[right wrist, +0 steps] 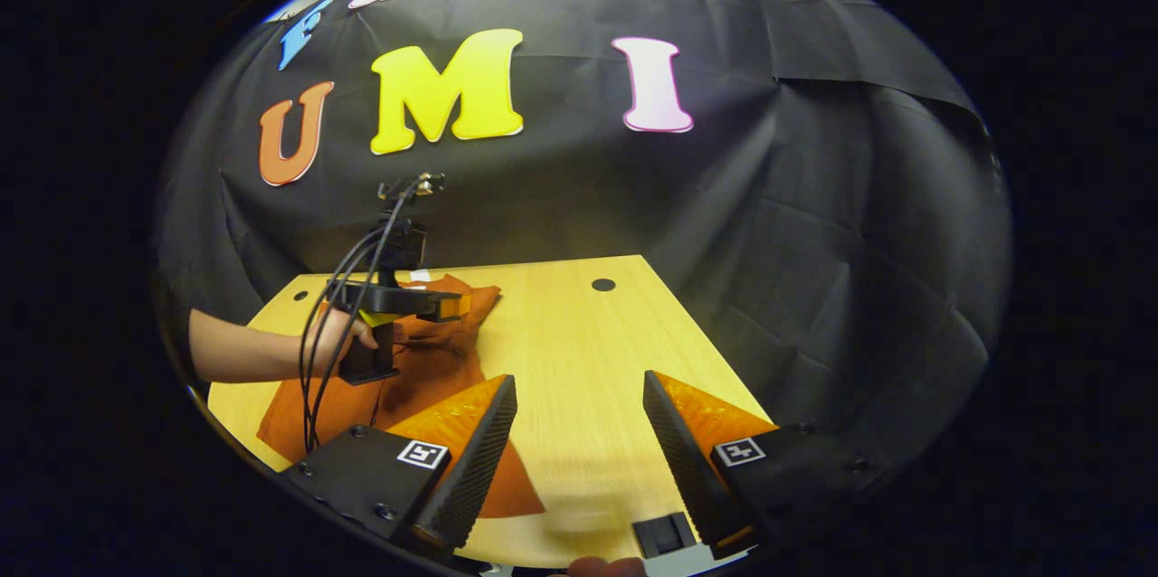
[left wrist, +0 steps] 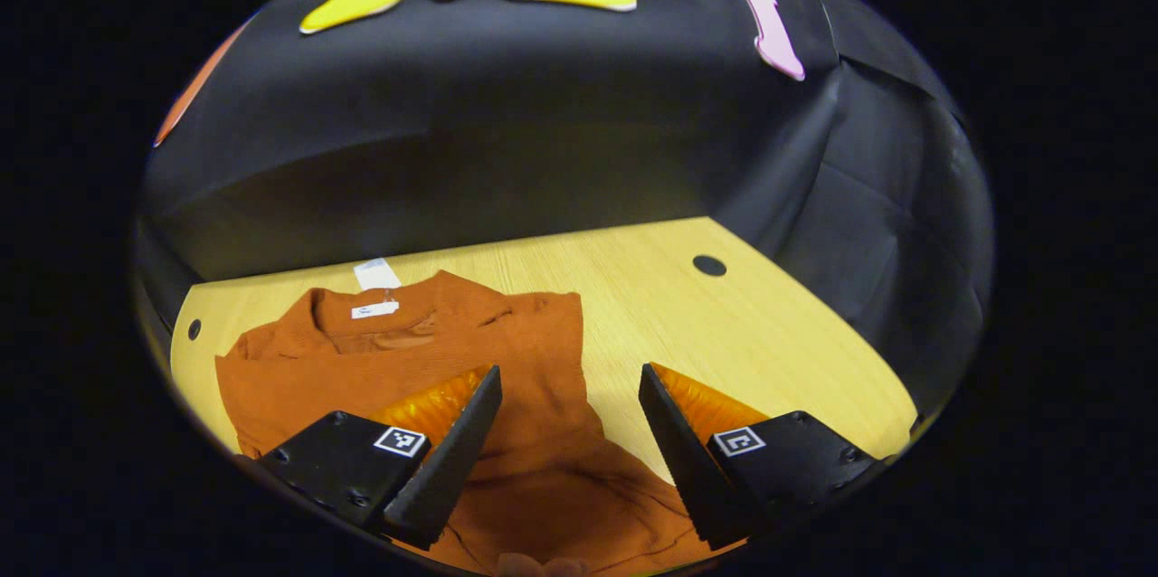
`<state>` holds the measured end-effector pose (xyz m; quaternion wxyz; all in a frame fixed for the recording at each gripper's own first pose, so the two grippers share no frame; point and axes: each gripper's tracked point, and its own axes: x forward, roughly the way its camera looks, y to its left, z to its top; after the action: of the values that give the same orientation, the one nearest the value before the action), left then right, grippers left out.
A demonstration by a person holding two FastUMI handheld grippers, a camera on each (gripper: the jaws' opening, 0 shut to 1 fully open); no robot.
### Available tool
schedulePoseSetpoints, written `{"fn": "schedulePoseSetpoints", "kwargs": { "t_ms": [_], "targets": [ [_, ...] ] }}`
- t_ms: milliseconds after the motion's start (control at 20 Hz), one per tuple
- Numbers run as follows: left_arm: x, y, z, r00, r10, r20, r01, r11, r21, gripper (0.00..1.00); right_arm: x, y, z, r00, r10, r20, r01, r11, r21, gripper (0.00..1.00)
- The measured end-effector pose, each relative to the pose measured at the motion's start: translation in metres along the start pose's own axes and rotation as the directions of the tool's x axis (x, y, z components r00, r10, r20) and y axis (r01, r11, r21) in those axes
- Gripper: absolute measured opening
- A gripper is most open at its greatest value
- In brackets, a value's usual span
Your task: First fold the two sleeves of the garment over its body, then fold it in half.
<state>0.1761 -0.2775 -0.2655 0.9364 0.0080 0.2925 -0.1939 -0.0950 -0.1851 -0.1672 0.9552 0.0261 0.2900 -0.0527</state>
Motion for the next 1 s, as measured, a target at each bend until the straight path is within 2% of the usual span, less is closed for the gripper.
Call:
{"fn": "schedulePoseSetpoints", "kwargs": {
  "t_ms": [250, 400, 500, 650, 850, 1000],
  "targets": [
    [-0.143, 0.06, 0.022, 0.985, 0.077, 0.156, -0.077, 0.997, -0.003, 0.99, 0.019, 0.05, -0.001, 0.995, 0.103, 0.0, -0.103, 0.995, -0.021, 0.91],
    [-0.222, 0.119, 0.0, 0.967, 0.178, 0.184, -0.164, 0.983, -0.087, 0.98, 0.025, 0.074, -0.005, 0.989, 0.147, -0.001, -0.147, 0.988, -0.054, 0.89],
    [-0.266, 0.158, -0.028, 0.955, 0.25, 0.159, -0.231, 0.964, -0.131, 0.98, 0.029, 0.083, -0.011, 0.986, 0.167, -0.015, -0.168, 0.984, -0.064, 0.92],
    [-0.307, 0.199, -0.092, 0.954, 0.297, 0.052, -0.287, 0.947, -0.147, 0.99, 0.033, 0.083, -0.03, 0.982, 0.18, -0.061, -0.185, 0.979, -0.083, 0.89],
    [-0.342, 0.211, -0.157, 0.956, 0.287, -0.057, -0.292, 0.944, -0.153, 0.99, 0.029, 0.076, -0.061, 0.972, 0.183, -0.147, -0.198, 0.976, -0.096, 0.91],
    [-0.361, 0.211, -0.194, 0.956, 0.256, -0.141, -0.281, 0.938, -0.204, 0.99, 0.024, 0.068, -0.083, 0.965, 0.167, -0.2, -0.188, 0.978, -0.093, 0.91]
  ]
}}
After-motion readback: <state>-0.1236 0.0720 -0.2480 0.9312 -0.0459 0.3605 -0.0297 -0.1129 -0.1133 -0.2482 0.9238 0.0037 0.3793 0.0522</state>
